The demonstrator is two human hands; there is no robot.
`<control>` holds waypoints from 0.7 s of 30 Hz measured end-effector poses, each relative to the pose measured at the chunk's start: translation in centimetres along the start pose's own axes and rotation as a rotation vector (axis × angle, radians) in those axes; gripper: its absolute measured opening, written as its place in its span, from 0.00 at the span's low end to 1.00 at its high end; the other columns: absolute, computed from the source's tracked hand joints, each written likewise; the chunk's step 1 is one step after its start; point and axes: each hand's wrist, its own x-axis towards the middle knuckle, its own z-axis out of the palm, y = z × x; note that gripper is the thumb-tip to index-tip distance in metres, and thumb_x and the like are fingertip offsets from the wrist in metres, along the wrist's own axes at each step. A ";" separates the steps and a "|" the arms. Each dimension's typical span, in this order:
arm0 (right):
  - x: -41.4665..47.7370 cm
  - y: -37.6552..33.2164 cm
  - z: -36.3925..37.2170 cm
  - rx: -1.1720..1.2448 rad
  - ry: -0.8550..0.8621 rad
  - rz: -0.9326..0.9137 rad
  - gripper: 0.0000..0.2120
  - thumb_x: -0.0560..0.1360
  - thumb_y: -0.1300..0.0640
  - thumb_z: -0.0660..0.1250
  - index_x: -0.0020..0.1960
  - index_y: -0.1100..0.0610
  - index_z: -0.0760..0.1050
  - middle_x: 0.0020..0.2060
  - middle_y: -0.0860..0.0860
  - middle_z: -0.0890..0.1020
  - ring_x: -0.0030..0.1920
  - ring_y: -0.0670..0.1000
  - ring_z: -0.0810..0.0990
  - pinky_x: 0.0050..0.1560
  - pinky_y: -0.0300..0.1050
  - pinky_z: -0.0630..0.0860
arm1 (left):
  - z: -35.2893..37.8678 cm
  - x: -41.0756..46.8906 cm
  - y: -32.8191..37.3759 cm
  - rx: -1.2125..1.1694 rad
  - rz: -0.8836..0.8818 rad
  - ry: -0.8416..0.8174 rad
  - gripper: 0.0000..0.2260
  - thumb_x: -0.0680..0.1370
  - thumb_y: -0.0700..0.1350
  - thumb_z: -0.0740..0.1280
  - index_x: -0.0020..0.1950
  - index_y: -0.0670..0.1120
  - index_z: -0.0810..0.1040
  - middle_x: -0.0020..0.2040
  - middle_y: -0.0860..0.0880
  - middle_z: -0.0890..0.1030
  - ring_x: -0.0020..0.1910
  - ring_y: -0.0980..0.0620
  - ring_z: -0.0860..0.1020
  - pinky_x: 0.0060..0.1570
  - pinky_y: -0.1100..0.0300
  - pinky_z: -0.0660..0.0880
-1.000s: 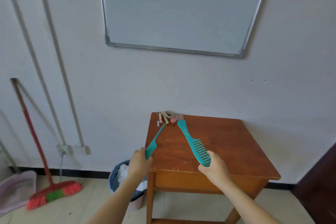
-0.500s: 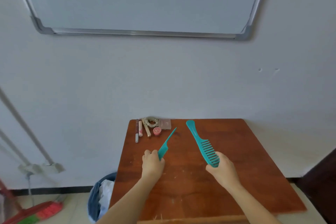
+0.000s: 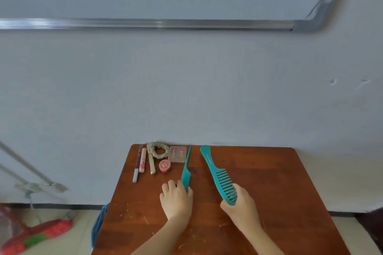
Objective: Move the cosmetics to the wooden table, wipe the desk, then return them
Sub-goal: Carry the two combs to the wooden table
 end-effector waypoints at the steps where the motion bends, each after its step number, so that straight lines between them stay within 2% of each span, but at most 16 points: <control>1: 0.2 0.0 0.4 -0.011 -0.018 -0.007 0.24 0.67 0.55 0.68 0.62 0.56 0.70 0.51 0.49 0.77 0.51 0.48 0.76 0.48 0.35 0.69 | 0.3 -0.1 0.0 0.015 -0.013 -0.003 0.20 0.79 0.55 0.54 0.69 0.48 0.65 0.63 0.50 0.70 0.62 0.51 0.67 0.58 0.60 0.67; 6: 0.3 -0.9 2.3 -0.054 0.024 -0.020 0.28 0.71 0.52 0.67 0.68 0.59 0.65 0.57 0.51 0.75 0.57 0.49 0.75 0.50 0.33 0.69 | 0.8 -1.1 -1.5 0.018 -0.014 -0.015 0.27 0.77 0.61 0.53 0.72 0.49 0.59 0.67 0.51 0.66 0.66 0.51 0.63 0.62 0.59 0.64; 9: 0.1 -2.2 3.4 -0.111 0.086 -0.002 0.27 0.72 0.48 0.65 0.68 0.58 0.65 0.56 0.50 0.76 0.56 0.49 0.76 0.48 0.38 0.74 | 0.0 -1.5 -3.5 0.025 0.021 -0.044 0.24 0.79 0.59 0.52 0.72 0.51 0.60 0.71 0.51 0.62 0.71 0.51 0.58 0.68 0.57 0.59; 12: -0.3 -3.4 4.7 -0.211 0.094 -0.010 0.30 0.74 0.43 0.61 0.69 0.58 0.62 0.57 0.50 0.76 0.56 0.48 0.76 0.46 0.39 0.75 | -0.9 -2.0 -6.3 0.134 0.121 -0.127 0.23 0.80 0.56 0.50 0.74 0.52 0.55 0.75 0.52 0.55 0.75 0.50 0.50 0.73 0.53 0.50; 16: -1.4 -4.5 6.7 -0.353 0.052 -0.047 0.33 0.76 0.39 0.55 0.73 0.57 0.53 0.60 0.48 0.72 0.58 0.45 0.75 0.43 0.33 0.73 | -1.6 -2.7 -8.0 0.170 0.229 -0.212 0.23 0.81 0.56 0.47 0.75 0.53 0.48 0.77 0.53 0.47 0.75 0.51 0.44 0.73 0.53 0.43; 21: -1.9 -5.7 7.8 -0.422 0.034 -0.040 0.29 0.77 0.42 0.56 0.72 0.56 0.56 0.59 0.49 0.70 0.57 0.45 0.74 0.41 0.33 0.72 | -1.7 -2.8 -8.5 0.137 0.263 -0.224 0.22 0.81 0.54 0.46 0.75 0.53 0.47 0.77 0.53 0.47 0.75 0.51 0.44 0.73 0.54 0.42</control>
